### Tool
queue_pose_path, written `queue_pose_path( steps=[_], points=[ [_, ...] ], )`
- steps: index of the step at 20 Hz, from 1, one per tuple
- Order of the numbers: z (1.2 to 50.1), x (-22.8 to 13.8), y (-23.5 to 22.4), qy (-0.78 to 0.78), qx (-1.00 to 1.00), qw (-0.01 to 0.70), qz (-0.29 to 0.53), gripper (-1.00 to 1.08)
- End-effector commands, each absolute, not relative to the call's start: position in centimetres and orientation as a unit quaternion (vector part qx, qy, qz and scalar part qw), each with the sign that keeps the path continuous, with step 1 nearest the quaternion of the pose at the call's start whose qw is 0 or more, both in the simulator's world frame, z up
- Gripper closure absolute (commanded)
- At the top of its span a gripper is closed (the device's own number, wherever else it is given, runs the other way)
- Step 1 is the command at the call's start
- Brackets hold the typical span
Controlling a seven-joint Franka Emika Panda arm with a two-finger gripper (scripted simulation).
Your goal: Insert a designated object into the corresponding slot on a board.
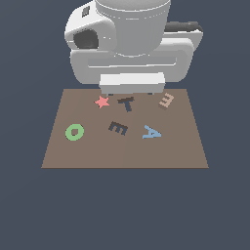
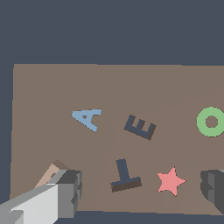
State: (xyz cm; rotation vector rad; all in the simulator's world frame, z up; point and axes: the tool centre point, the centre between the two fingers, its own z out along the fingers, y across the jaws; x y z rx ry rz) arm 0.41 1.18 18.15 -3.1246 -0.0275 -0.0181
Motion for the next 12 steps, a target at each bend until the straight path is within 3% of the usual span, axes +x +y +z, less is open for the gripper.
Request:
queue_pose_path(
  steps=[1,12],
  points=[
    [18.1,0.4,1.2,-0.009,-1.000,0.008,-0.006,-0.92],
    [16.9,-0.8,2.2,0.022,-1.000,0.008,-0.005,-0.92]
  ],
)
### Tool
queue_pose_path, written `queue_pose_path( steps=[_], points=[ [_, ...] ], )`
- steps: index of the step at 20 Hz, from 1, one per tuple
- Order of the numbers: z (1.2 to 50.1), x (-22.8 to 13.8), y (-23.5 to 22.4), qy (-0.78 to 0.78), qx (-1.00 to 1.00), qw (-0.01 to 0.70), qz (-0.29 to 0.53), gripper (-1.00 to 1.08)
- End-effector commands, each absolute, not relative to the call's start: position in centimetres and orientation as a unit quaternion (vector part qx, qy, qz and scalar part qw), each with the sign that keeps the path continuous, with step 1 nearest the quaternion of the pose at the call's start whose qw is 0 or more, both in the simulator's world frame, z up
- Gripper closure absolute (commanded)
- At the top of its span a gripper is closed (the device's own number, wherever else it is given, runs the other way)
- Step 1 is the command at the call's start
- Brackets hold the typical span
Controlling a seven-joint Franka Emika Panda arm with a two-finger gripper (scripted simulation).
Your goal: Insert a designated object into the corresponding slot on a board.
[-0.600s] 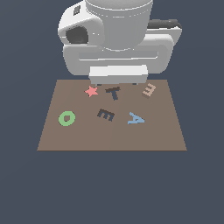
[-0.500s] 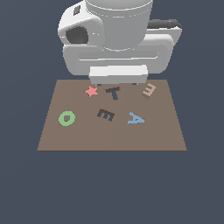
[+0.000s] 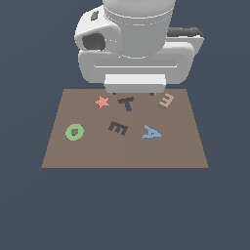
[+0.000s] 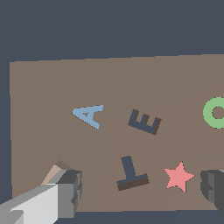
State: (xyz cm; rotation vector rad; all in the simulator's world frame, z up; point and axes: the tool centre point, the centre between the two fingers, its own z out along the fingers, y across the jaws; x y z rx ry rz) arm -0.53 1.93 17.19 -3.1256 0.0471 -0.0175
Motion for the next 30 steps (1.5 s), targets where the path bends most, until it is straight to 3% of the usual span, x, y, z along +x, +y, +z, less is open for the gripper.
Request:
queue_pose_path(
  steps=[1,19,30],
  points=[
    [16.6,-1.0,2.4,0.028,-1.000,0.007,-0.005,-0.92],
    [9.6,-6.3,9.4,0.196,-0.981,0.003,-0.002,-0.92],
    [6.2,-7.8,13.4,0.275,-0.961,0.000,-0.001,-0.92]
  ],
)
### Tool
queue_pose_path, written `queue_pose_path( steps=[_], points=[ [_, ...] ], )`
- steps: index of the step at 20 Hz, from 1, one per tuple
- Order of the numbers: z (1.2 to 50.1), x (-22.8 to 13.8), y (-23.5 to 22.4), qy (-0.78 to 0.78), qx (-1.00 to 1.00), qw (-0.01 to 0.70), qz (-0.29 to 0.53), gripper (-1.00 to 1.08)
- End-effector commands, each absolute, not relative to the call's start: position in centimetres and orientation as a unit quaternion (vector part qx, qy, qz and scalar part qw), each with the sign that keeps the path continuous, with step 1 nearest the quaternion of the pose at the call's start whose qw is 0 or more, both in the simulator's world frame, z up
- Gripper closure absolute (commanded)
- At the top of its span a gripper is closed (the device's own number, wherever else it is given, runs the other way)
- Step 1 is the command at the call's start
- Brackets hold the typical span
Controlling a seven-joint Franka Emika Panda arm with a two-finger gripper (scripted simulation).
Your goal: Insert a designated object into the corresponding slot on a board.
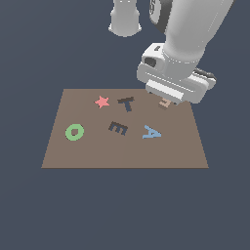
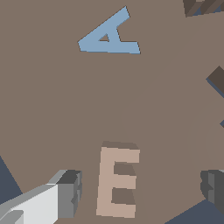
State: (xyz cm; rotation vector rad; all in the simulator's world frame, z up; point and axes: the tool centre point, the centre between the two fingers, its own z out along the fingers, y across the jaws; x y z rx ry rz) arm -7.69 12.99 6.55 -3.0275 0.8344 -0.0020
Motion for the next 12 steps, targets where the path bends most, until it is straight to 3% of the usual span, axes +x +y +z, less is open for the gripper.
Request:
queue_pose_path(
  steps=[1,12],
  points=[
    [6.0,-7.8,13.7,0.280,-0.960,0.000,-0.001,-0.92],
    [5.0,-8.0,14.9,0.300,-0.954,0.000,0.000,-0.92]
  ],
)
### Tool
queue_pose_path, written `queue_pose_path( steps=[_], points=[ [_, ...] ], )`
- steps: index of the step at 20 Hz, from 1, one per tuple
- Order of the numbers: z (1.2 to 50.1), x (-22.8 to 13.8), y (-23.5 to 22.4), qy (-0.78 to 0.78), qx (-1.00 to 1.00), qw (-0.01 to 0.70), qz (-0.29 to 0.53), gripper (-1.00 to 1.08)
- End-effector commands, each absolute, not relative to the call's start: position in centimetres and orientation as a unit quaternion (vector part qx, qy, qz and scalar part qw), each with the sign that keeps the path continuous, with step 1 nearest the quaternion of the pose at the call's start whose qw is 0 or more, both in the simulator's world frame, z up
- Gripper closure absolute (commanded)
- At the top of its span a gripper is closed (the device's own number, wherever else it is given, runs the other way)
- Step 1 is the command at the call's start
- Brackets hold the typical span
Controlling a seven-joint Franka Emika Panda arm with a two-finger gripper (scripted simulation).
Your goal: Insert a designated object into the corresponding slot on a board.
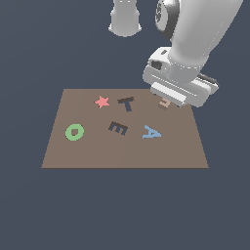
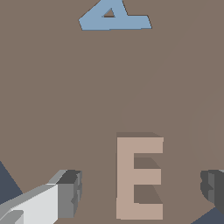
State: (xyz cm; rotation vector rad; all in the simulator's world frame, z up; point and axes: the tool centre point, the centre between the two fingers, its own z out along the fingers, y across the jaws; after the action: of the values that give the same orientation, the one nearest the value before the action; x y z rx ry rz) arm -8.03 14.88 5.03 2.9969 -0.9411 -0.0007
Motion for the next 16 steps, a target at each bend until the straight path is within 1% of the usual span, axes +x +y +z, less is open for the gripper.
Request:
queue_pose_path(
  steps=[1,11,12,16],
  points=[
    [5.0,-8.0,14.9,-0.300,0.954,0.000,0.000,-0.92],
    [3.0,-8.0,14.9,-0.302,0.953,0.000,0.000,-0.92],
    [3.0,-8.0,14.9,-0.302,0.953,0.000,0.000,1.08],
    [3.0,-8.0,14.9,-0.302,0.953,0.000,0.000,1.08]
  ],
)
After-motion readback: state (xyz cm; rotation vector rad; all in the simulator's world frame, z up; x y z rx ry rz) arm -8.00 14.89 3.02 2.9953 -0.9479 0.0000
